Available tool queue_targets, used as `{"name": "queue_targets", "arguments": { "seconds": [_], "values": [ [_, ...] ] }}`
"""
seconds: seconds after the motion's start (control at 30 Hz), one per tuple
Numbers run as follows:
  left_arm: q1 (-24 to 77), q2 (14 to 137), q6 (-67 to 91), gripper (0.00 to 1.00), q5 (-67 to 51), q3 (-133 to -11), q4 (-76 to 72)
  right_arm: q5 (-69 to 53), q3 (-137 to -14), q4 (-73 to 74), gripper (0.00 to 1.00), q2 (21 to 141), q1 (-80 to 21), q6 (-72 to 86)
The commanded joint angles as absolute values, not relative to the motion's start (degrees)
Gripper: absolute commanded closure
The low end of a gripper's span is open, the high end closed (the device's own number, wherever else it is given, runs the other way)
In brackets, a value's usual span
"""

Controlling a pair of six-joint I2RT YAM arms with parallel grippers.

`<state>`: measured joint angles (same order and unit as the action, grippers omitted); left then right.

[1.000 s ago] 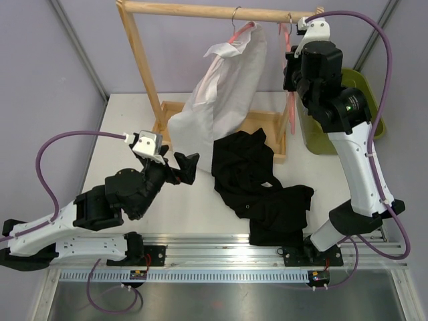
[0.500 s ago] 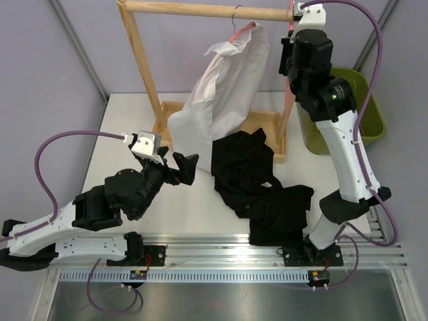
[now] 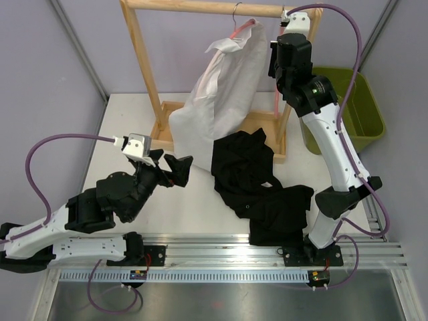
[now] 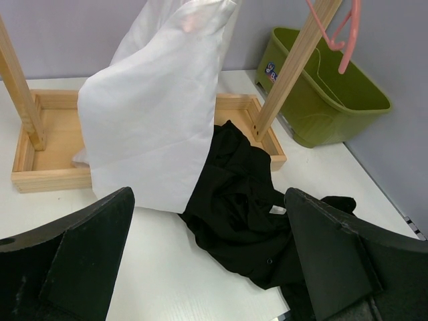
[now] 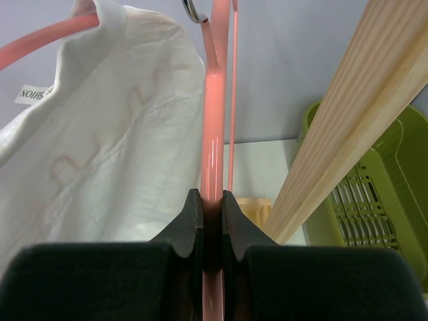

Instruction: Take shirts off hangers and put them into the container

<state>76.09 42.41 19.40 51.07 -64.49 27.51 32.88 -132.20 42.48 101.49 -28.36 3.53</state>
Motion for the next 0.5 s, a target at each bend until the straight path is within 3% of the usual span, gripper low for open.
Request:
{"name": "queue_targets", "arguments": {
  "seconds": [0.0, 0.17, 0.2, 0.23, 0.27, 0.3, 0.47],
  "values": [
    [76.3, 42.4, 20.9, 0.01, 52.0, -64.5, 26.0, 33.7, -131.0, 40.8, 1.0, 98.6, -28.1, 6.2],
    [76.3, 42.0, 21.9, 0.01, 51.7, -64.5, 26.8, 33.8, -131.9, 43.2, 0.97, 99.4, -27.7, 7.6],
    [76.3, 41.9, 22.1, 0.01, 51.7, -64.5, 26.8, 33.7, -131.3, 43.6, 0.81, 99.2, -27.8, 8.1],
    [76.3, 41.8, 22.1, 0.01, 51.8, -64.4, 26.9, 33.6, -130.8, 43.5, 0.31, 98.3, -27.7, 8.3],
    [76.3, 41.7, 22.1, 0.01, 51.7, -64.4, 26.8, 32.9, -130.2, 43.5, 0.06, 97.8, -27.7, 8.3],
    [76.4, 41.6, 22.1, 0.01, 51.8, -64.4, 26.8, 32.7, -129.0, 43.3, 0.01, 96.4, -27.8, 8.3],
    [76.4, 42.1, 21.3, 0.01, 52.2, -64.4, 26.4, 29.4, -124.6, 42.4, 0.01, 90.3, -27.8, 7.5]
  ]
}}
